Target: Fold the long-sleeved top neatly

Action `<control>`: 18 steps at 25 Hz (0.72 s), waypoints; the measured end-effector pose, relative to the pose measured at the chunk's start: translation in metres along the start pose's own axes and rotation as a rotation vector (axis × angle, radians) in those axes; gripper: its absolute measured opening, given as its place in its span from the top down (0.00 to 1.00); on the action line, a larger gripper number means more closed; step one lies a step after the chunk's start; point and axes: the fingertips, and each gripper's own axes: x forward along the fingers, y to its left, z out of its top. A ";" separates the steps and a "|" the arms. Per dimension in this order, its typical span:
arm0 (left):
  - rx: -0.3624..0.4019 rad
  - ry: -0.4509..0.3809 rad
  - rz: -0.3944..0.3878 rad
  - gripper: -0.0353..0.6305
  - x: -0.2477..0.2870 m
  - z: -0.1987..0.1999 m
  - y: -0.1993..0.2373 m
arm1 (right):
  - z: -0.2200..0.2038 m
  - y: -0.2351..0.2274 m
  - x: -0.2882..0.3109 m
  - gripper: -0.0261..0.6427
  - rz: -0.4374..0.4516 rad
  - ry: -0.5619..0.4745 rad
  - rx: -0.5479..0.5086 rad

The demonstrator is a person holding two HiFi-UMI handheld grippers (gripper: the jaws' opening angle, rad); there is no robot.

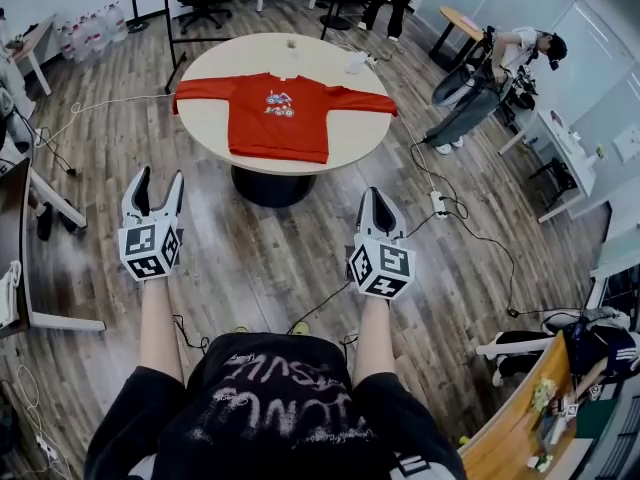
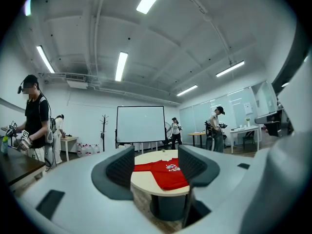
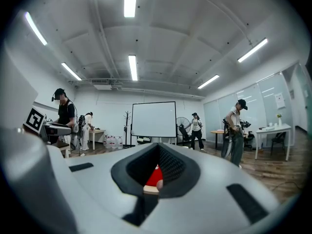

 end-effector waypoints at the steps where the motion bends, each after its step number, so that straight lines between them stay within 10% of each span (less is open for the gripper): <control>1: -0.002 -0.001 0.001 0.53 0.000 -0.001 0.003 | 0.000 0.003 0.001 0.95 -0.001 0.000 0.001; 18: -0.035 0.000 0.006 0.53 -0.002 -0.015 0.060 | -0.006 0.053 0.017 0.95 -0.019 0.011 0.004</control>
